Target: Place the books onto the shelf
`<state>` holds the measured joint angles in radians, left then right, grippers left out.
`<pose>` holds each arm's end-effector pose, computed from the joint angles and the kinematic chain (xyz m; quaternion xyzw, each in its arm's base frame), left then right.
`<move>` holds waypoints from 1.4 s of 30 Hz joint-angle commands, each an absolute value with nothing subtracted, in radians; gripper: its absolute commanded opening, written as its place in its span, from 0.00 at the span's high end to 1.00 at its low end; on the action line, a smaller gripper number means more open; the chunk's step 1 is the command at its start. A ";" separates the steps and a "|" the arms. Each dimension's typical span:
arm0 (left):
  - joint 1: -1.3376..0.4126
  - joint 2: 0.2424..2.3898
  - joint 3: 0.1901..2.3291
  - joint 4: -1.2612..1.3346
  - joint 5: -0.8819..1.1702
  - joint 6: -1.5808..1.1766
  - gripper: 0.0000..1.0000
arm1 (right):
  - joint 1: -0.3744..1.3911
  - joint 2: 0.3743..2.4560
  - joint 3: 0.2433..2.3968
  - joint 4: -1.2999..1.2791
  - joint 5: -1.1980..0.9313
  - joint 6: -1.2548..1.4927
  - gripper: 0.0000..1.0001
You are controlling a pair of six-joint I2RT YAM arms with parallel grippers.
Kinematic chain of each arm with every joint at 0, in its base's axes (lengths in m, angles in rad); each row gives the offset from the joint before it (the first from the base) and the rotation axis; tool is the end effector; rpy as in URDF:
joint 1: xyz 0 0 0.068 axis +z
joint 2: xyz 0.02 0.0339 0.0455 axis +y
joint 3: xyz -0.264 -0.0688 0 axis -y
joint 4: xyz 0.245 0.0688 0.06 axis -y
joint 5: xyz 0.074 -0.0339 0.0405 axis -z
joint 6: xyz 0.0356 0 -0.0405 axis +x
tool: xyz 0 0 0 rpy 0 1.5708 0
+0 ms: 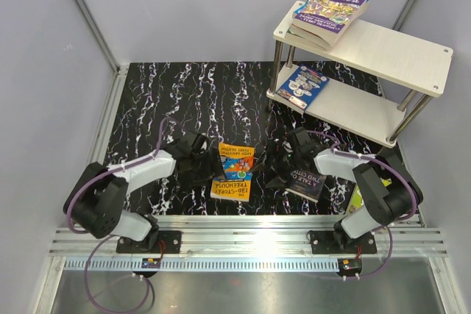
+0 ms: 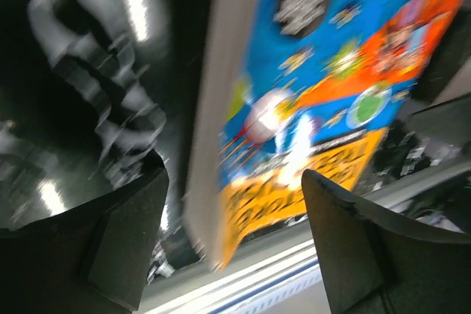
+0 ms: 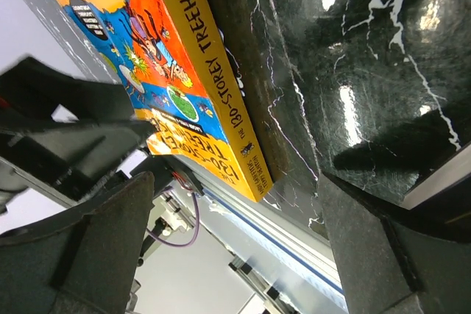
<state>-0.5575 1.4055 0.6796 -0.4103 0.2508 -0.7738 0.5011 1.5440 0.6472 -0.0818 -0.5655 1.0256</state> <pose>0.2035 -0.1373 0.1577 -0.0778 0.9661 -0.2282 0.0928 0.2283 0.1468 0.1371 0.1595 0.9082 0.3865 0.0180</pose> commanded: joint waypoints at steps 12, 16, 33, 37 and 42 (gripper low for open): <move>-0.572 1.652 0.773 -0.189 0.344 -0.718 1.00 | 0.505 1.390 0.526 -0.193 -0.508 0.992 0.00; -0.574 1.660 0.775 -0.157 0.368 -0.724 1.00 | 0.503 1.368 0.557 -0.235 -0.497 0.976 0.00; -0.549 1.295 0.755 -0.060 0.555 -0.952 1.00 | 0.500 1.256 0.733 -0.400 -0.399 0.887 0.00; -0.540 1.255 0.718 -0.003 0.575 -1.017 1.00 | 0.500 1.269 0.703 -0.379 -0.402 0.897 0.00; -0.540 1.230 0.644 0.135 0.607 -1.113 1.00 | 0.500 1.273 0.678 -0.312 -0.440 0.933 0.00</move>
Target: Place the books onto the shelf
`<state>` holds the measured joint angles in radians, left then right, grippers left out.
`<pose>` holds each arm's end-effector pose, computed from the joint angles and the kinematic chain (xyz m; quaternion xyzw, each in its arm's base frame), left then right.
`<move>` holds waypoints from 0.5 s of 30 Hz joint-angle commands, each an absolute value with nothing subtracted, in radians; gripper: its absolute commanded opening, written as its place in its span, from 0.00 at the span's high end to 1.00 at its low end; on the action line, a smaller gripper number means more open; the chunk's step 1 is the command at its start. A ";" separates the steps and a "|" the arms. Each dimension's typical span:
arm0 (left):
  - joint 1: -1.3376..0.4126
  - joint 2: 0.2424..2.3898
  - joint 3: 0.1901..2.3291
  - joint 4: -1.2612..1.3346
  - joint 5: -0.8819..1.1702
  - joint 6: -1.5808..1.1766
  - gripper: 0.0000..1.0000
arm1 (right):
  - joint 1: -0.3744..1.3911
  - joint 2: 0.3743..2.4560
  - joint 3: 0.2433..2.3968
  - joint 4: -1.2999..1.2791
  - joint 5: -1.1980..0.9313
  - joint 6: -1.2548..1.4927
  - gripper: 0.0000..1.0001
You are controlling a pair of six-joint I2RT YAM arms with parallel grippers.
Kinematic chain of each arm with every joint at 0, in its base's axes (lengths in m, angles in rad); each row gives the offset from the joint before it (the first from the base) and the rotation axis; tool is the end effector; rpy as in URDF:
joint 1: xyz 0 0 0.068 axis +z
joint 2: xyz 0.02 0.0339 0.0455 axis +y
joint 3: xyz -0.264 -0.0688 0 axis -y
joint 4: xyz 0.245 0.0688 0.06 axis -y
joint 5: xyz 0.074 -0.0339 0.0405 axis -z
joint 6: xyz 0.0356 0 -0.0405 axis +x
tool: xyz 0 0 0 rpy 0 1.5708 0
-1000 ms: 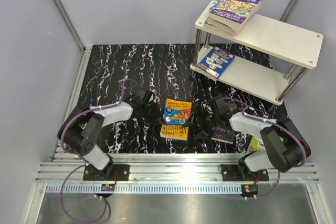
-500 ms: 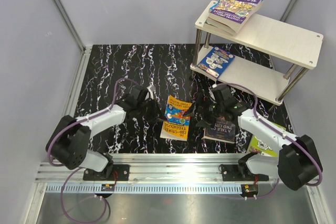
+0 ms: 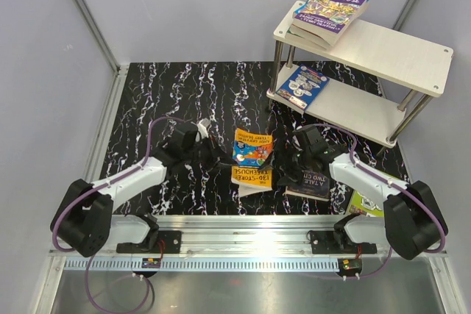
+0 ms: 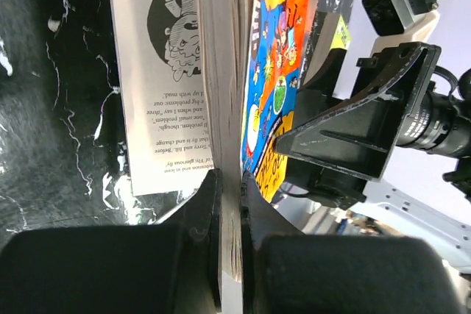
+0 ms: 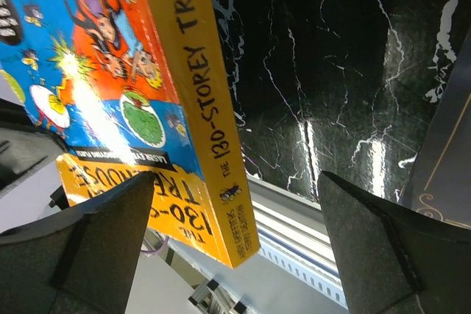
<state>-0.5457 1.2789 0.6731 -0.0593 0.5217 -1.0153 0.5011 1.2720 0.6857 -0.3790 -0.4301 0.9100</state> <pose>0.2148 -0.1512 0.2114 -0.0924 0.8712 -0.4622 0.1372 0.2035 0.1284 0.1928 0.1270 0.9260 0.3439 0.0897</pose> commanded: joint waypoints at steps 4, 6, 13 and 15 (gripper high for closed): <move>-0.540 1.227 0.555 0.300 0.632 -1.235 1.00 | 0.500 1.259 0.680 -0.290 -0.459 0.966 0.00; -0.540 1.230 0.509 0.388 0.638 -1.301 1.00 | 0.500 1.243 0.693 -0.285 -0.472 0.988 0.00; -0.541 1.230 0.471 0.488 0.615 -1.385 1.00 | 0.500 1.161 0.706 -0.212 -0.521 1.061 0.26; -0.541 1.232 0.472 0.499 0.612 -1.391 1.00 | 0.500 1.155 0.704 -0.180 -0.547 1.077 0.44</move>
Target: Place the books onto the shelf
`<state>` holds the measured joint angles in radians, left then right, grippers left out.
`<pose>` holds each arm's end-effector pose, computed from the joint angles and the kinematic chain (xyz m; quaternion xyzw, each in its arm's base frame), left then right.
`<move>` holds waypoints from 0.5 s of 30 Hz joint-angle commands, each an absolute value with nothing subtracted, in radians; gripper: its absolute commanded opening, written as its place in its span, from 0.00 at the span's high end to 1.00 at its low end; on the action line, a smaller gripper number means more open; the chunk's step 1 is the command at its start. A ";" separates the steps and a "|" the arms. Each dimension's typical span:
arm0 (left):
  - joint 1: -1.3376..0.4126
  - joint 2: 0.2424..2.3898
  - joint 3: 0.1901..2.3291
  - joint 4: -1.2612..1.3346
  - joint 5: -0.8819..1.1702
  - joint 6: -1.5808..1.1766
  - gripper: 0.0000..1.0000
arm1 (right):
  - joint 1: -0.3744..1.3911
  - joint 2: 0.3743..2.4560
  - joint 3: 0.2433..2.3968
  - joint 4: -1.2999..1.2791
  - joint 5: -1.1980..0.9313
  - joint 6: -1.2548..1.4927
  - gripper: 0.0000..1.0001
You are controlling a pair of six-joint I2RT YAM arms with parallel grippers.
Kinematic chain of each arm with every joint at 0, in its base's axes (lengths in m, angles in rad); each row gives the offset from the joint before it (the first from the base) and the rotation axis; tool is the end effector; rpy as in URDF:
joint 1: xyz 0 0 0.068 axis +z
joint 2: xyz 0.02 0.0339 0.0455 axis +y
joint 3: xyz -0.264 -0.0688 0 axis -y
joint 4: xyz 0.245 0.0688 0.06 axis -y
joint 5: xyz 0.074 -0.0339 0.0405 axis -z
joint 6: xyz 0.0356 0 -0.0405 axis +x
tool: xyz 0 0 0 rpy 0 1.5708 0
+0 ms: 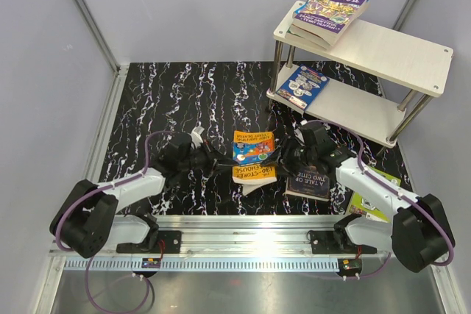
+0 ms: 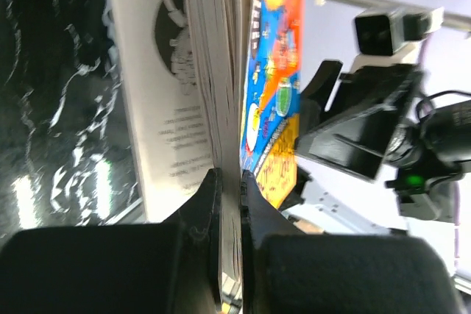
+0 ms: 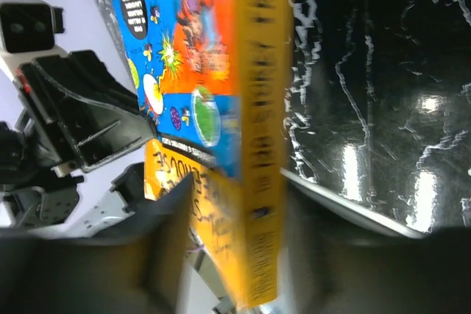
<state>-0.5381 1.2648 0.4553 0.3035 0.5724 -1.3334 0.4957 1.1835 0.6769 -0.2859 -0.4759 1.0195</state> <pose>0.1995 -0.1415 0.1789 -0.1880 0.8175 -0.5363 0.0931 0.2014 0.1275 0.2163 0.1464 0.8917 0.4118 0.1180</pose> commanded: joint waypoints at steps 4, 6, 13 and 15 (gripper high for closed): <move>-0.546 1.244 0.482 0.517 0.614 -1.401 1.00 | 0.500 1.154 0.716 -0.164 -0.571 1.071 0.68; -0.552 1.253 0.501 0.511 0.617 -1.396 1.00 | 0.500 1.157 0.718 -0.161 -0.586 1.063 0.76; -0.580 1.247 0.710 0.189 0.606 -1.165 0.66 | 0.479 1.147 0.868 -0.337 -0.516 0.971 1.00; -0.578 1.197 0.762 0.007 0.565 -1.099 0.45 | 0.401 1.160 0.944 -0.423 -0.495 0.933 1.00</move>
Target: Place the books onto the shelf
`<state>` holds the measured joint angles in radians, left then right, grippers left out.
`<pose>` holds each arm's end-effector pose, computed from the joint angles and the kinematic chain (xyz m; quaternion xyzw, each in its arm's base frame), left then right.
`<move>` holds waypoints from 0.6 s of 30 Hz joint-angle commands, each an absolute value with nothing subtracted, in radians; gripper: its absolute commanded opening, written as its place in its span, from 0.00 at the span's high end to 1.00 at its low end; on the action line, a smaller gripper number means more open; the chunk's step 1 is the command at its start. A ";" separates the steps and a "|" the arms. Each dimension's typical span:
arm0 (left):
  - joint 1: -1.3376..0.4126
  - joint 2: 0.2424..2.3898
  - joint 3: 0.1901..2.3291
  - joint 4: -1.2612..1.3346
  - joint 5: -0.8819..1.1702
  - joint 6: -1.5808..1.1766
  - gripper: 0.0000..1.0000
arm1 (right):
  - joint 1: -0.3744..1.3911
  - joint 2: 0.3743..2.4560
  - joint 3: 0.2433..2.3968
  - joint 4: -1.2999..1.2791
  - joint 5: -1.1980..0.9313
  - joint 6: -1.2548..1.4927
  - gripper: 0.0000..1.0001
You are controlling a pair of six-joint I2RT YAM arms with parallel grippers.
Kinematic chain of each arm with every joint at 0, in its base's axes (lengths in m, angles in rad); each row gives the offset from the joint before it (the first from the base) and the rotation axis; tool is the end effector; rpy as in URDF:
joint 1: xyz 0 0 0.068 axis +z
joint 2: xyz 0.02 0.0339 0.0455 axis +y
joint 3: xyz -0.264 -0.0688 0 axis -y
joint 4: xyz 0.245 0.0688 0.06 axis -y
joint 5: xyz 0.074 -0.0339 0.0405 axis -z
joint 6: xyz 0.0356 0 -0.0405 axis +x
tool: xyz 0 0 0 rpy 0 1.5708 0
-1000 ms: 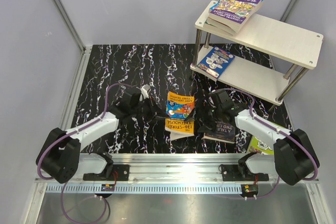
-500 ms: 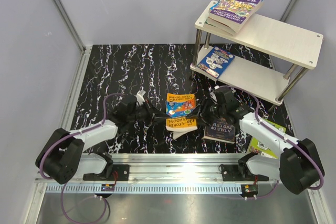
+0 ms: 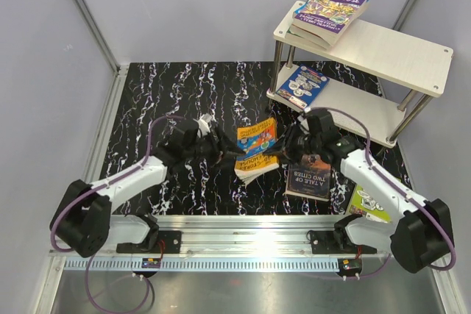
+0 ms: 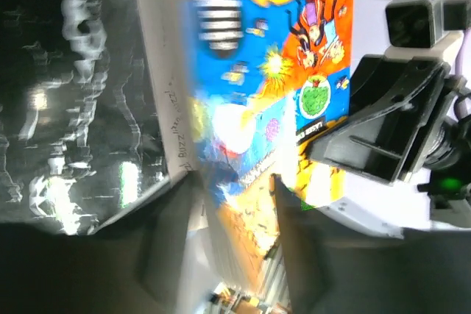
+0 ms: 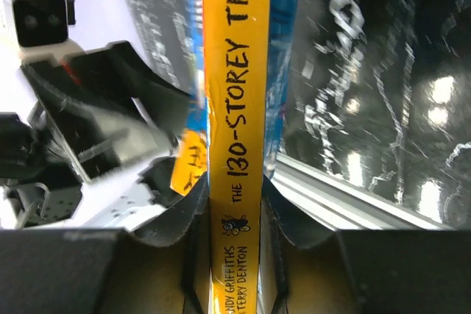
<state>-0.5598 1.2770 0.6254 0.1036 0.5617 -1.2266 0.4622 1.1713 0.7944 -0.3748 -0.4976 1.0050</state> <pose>0.2133 -0.1561 0.2111 -0.1460 0.8361 -0.5179 0.1065 0.2109 0.1241 0.2504 0.1439 0.8828 0.4262 0.1354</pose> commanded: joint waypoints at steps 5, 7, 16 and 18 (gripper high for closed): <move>-0.571 1.109 0.819 -0.241 0.454 -0.985 0.17 | 0.163 1.187 0.994 -0.381 -0.599 0.928 1.00; -0.565 1.068 0.801 -0.256 0.451 -0.983 0.17 | 0.067 1.203 0.983 -0.307 -0.635 0.951 1.00; -0.548 0.940 0.742 -0.374 0.440 -0.930 0.20 | -0.090 1.304 0.907 0.136 -0.698 1.230 1.00; -0.546 0.916 0.739 -0.396 0.439 -0.919 0.20 | -0.101 1.348 0.917 0.187 -0.683 1.255 1.00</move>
<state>-0.5537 0.9623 0.7399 -0.3607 0.4507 -0.9627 -0.0891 1.3167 0.8925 -0.0814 -0.6334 1.1534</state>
